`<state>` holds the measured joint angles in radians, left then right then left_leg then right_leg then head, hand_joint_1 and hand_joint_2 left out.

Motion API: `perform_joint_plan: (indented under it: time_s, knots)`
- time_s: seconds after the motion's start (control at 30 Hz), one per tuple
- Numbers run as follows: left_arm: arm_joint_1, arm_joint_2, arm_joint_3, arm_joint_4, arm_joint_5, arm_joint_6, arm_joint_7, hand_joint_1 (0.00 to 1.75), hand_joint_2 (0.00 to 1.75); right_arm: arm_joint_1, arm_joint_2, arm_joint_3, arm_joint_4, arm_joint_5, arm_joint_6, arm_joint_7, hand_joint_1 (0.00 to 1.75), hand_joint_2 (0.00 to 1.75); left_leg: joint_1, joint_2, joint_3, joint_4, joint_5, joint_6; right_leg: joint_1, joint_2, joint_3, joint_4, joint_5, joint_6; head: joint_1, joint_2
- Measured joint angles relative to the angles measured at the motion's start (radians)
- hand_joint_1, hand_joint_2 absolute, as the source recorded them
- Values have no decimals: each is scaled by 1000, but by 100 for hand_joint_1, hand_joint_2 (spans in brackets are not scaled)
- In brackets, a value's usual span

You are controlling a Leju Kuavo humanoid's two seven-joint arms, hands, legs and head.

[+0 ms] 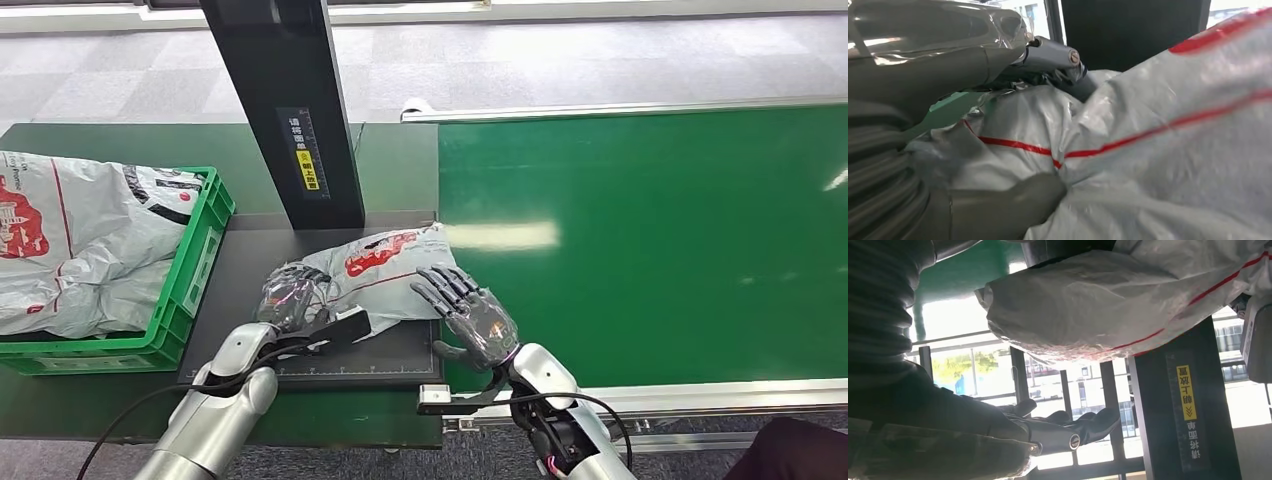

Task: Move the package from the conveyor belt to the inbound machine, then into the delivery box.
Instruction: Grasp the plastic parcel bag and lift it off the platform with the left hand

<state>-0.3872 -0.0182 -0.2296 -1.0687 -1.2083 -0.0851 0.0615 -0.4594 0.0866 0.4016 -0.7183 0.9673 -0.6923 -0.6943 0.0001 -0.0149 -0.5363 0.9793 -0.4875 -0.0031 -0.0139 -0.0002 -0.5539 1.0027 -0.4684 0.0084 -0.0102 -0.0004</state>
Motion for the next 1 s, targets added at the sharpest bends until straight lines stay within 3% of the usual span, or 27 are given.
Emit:
perform_joint_plan:
  time_s: [0.67,0.77,0.87,1.0]
  knots:
    - [-56,9,-43,59,34,-27,-42,175,175,-38,2,13,25,-15,2,19,0,175,0,-1,12,0,-3,0,-1,-1,12,0,-3,1,0,0]
    - [-44,10,-46,55,50,45,-76,175,175,-36,1,15,24,-18,3,24,0,175,0,-1,13,1,-3,0,-1,0,11,0,-3,1,0,0]
    - [-11,8,-44,29,92,178,-121,175,175,-21,-4,16,10,-44,27,37,0,175,0,0,9,1,-3,0,-1,0,7,0,-3,1,0,0]
    - [36,-8,-29,-35,228,386,-235,175,175,25,-10,-14,-42,-222,190,29,0,175,0,2,0,2,-3,0,-1,1,-3,1,-2,1,0,0]
